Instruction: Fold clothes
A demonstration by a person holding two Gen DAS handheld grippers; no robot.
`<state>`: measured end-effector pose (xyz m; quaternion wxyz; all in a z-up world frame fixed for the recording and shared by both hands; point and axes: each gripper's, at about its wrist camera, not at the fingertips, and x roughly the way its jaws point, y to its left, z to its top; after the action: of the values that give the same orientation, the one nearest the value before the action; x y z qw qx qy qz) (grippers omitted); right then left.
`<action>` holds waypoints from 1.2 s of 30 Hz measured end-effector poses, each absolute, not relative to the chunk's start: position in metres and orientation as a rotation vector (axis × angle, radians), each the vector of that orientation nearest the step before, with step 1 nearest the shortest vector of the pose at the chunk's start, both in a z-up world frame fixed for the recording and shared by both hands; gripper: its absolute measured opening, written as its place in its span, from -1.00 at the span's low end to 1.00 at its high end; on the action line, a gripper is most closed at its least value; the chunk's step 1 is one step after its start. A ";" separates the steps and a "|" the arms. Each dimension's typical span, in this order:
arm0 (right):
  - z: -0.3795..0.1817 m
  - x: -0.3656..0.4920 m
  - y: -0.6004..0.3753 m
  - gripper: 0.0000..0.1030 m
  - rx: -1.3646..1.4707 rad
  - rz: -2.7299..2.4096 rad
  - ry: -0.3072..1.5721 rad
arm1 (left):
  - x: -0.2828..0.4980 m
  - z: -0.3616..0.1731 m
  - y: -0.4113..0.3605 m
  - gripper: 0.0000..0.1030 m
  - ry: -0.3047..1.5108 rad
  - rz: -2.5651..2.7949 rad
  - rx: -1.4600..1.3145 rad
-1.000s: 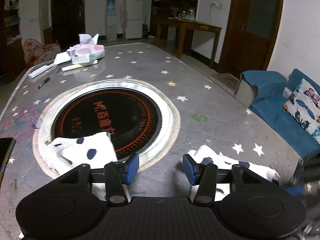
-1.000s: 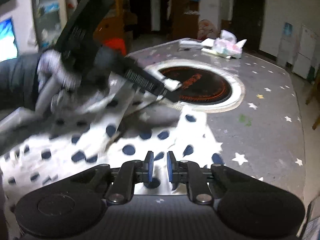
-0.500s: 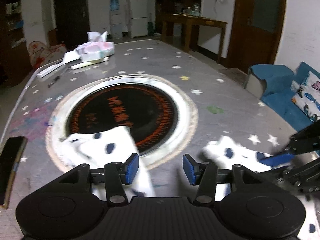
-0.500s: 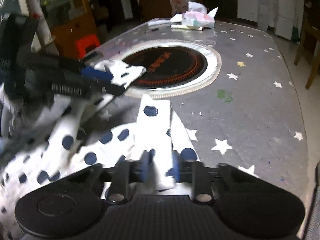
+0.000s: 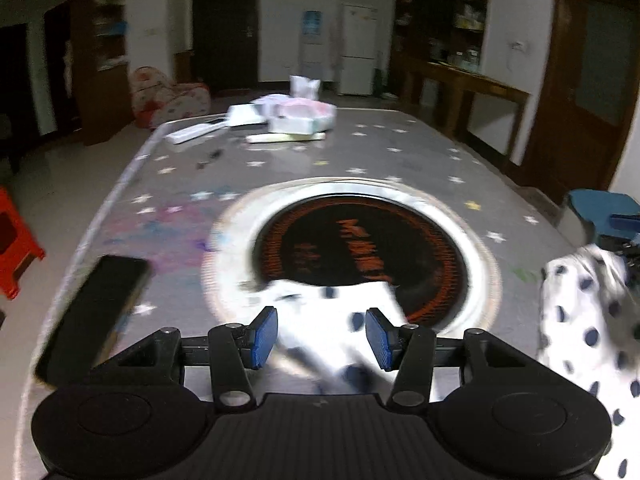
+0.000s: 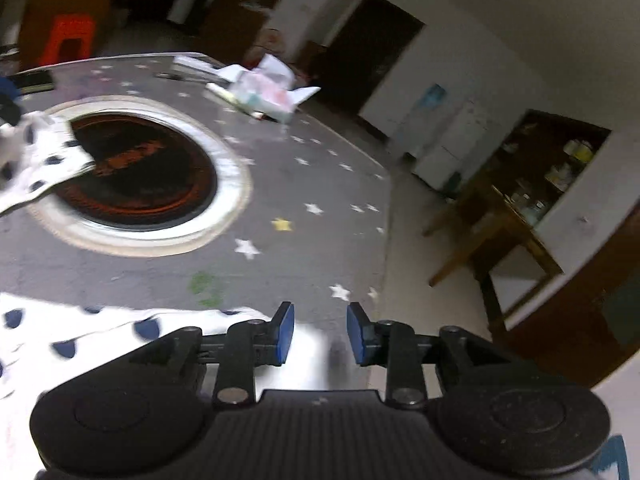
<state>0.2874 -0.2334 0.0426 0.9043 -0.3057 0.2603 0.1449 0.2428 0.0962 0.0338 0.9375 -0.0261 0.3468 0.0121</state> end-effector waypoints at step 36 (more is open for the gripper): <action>0.001 0.163 -0.224 -0.10 -0.263 0.531 0.804 | 0.123 0.002 0.100 -0.94 0.818 0.048 0.011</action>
<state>0.1632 -0.2239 0.0013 0.8779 -0.1260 0.3857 0.2544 0.1231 0.1001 0.0020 0.9172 0.0055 0.3977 0.0235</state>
